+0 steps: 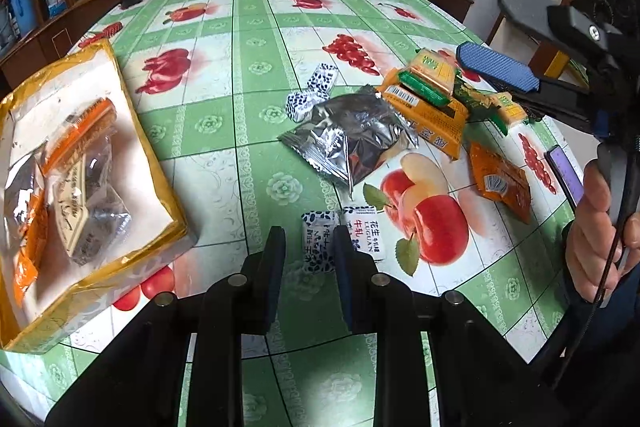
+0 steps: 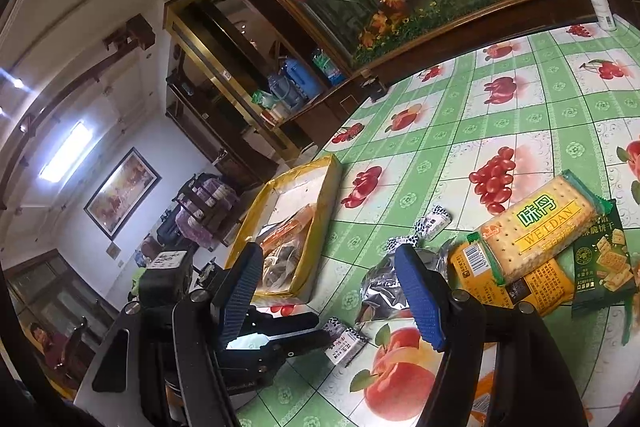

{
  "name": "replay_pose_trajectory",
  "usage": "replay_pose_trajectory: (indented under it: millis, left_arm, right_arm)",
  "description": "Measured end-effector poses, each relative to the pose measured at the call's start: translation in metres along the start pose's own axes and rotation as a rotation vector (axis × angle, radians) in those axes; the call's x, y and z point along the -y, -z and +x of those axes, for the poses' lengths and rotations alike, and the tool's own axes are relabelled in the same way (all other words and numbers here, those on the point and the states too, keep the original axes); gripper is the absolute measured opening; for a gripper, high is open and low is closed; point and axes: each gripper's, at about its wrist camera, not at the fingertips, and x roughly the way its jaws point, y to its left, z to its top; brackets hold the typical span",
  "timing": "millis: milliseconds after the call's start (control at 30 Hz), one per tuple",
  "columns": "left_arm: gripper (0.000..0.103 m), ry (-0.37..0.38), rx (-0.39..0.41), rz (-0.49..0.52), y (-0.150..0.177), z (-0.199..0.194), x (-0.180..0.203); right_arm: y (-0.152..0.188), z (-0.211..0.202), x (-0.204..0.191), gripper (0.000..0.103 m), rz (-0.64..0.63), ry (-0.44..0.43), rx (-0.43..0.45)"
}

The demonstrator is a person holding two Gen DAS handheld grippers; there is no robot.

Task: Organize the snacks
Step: 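Grasp a white wrapped candy with left tool while right tool grasps another white candy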

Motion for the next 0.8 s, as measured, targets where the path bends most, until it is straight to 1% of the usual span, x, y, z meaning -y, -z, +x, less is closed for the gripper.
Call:
replay_pose_trajectory:
  millis: [133, 167, 233, 333, 400, 467, 633, 800]
  left_arm:
    - [0.021, 0.008, -0.017, 0.025, 0.0, 0.007, 0.009]
    - [0.021, 0.002, -0.033, 0.037, 0.001, 0.011, 0.013]
    - [0.021, -0.031, -0.021, 0.069, 0.002, 0.012, 0.02]
    - [0.02, -0.024, -0.012, 0.038, 0.002, 0.011, 0.013]
    - [0.011, -0.027, -0.007, 0.005, 0.002, 0.009, 0.004]
    - [0.011, -0.003, 0.003, -0.022, 0.004, 0.005, -0.003]
    - [0.011, 0.014, 0.044, -0.034, 0.01, -0.008, -0.006]
    - [0.011, 0.034, 0.043, -0.076, 0.019, -0.01, -0.014]
  right_arm:
    - [0.001, 0.001, -0.002, 0.071, -0.009, 0.002, -0.006]
    - [0.001, 0.002, -0.002, 0.071, -0.009, 0.002, -0.009]
    - [0.001, 0.003, -0.003, 0.071, -0.009, 0.003, -0.014]
    - [0.003, 0.003, -0.003, 0.071, -0.013, 0.008, -0.017]
    - [0.004, 0.004, -0.003, 0.071, -0.014, 0.01, -0.026]
    - [0.007, 0.007, -0.004, 0.071, -0.022, 0.027, -0.042]
    - [0.017, 0.017, -0.009, 0.071, -0.047, 0.057, -0.093]
    - [0.031, 0.028, -0.009, 0.071, -0.059, 0.083, -0.155]
